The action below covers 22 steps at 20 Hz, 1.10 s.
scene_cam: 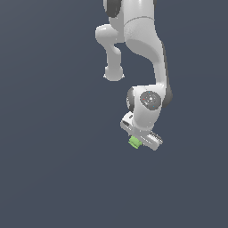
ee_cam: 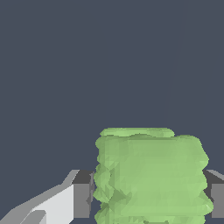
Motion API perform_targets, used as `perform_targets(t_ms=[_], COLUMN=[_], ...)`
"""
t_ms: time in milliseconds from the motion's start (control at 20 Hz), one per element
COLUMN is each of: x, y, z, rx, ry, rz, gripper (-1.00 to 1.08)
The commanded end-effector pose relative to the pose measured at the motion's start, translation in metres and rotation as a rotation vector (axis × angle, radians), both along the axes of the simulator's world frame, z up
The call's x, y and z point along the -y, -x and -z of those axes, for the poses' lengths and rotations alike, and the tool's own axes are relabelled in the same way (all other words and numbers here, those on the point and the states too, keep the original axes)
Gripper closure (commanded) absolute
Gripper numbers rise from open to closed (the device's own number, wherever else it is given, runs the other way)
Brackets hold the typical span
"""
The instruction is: Pick up the object and move it to a goal position.
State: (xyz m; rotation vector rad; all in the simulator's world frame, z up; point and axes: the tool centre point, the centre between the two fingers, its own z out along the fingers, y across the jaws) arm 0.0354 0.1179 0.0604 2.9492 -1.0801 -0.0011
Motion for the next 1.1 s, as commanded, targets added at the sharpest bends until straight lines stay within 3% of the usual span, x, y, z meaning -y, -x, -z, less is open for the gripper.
perform_targets(t_ms=[0, 550, 1050], x=[-0.014, -0.078, -0.09], y=[0.01, 0.058, 0.064], z=[-0.01, -0.054, -0.062], rx=[0.001, 0.001, 0.001], ry=[-0.001, -0.001, -0.001], rz=[-0.001, -0.001, -0.001], gripper=[1.08, 1.08, 1.08])
